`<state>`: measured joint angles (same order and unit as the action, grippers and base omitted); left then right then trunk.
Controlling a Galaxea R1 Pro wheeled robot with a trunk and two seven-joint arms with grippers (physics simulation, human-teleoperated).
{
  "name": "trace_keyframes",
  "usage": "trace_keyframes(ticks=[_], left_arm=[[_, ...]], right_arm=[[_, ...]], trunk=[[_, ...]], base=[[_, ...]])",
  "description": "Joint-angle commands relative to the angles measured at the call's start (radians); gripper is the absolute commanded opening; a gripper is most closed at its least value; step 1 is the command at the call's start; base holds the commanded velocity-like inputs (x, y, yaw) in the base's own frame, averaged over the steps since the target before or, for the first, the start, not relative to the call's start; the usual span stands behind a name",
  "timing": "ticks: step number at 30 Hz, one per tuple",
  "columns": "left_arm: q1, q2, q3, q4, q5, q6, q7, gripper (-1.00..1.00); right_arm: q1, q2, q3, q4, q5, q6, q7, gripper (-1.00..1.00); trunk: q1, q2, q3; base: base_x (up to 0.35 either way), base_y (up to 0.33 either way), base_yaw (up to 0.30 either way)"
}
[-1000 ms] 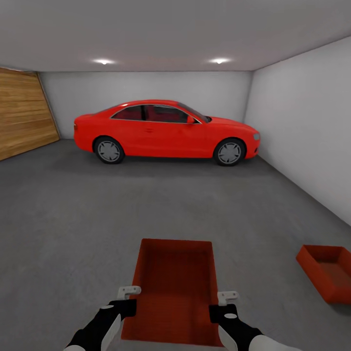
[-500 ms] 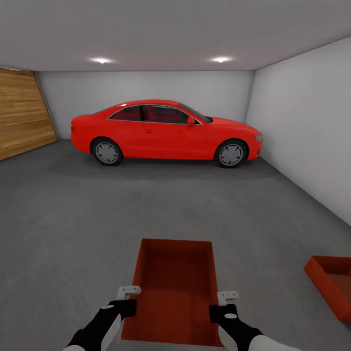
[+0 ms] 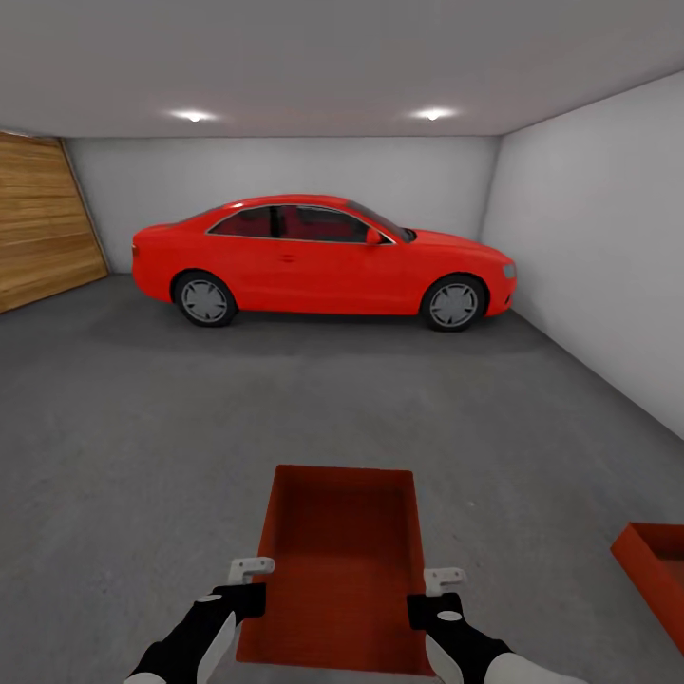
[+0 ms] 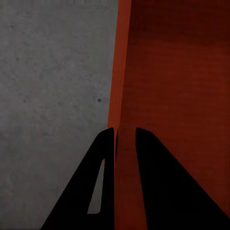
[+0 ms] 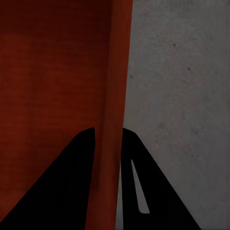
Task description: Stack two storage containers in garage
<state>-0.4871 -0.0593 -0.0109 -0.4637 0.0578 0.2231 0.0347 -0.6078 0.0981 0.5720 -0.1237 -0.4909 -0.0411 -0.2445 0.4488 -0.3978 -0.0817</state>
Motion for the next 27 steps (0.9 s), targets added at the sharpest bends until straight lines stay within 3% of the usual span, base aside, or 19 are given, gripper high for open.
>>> trace_keyframes(ticks=[1,27], left_arm=[[-0.001,0.001,-0.003,-0.004,-0.014,0.007,0.011,-1.0],[-0.001,0.001,-0.003,-0.004,-0.015,0.007,0.011,-1.0]], right_arm=[[-0.001,-0.008,0.011,0.012,-0.017,-0.006,-0.012,-1.0],[-0.001,-0.008,0.011,0.012,-0.017,-0.006,-0.012,-1.0]], trunk=[[0.001,-0.002,-0.002],[0.001,-0.002,-0.002]], base=[[0.323,0.0,0.0],[0.323,0.0,0.0]])
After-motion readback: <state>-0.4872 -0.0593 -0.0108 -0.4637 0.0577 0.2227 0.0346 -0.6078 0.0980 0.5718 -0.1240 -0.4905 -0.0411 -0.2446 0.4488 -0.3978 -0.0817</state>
